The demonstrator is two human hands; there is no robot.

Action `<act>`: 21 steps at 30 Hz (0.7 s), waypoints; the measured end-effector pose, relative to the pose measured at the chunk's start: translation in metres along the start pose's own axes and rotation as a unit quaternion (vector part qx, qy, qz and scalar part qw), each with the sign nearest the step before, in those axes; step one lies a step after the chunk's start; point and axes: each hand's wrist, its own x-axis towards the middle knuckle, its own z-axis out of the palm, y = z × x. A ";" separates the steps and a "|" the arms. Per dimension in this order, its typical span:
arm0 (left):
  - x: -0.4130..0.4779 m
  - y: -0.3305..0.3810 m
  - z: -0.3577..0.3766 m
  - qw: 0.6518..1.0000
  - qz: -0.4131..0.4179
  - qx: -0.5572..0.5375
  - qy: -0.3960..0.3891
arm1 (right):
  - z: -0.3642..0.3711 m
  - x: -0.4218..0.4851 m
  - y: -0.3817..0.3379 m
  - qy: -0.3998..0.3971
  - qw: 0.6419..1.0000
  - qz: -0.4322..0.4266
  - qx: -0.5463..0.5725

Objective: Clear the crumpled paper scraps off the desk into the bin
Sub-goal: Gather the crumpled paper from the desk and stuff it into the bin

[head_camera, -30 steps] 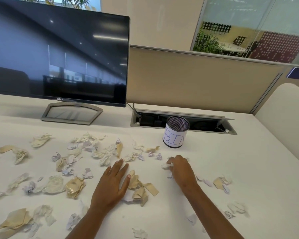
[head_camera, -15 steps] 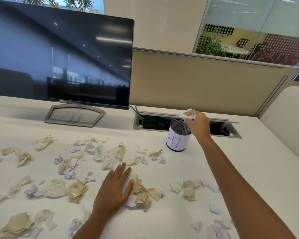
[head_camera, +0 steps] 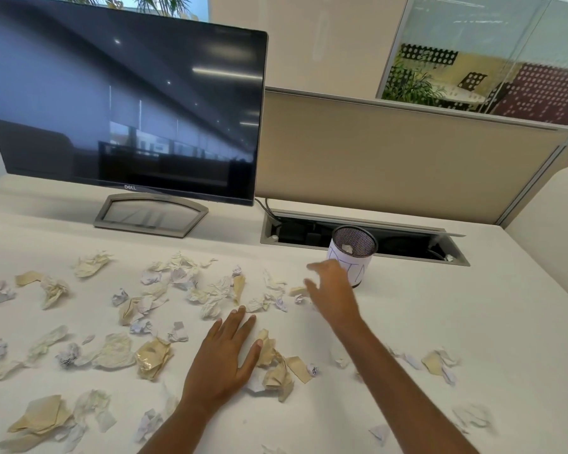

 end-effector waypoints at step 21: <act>0.000 0.000 0.000 1.000 -0.006 -0.004 0.001 | 0.026 -0.010 0.008 -0.018 0.996 -0.073 -0.057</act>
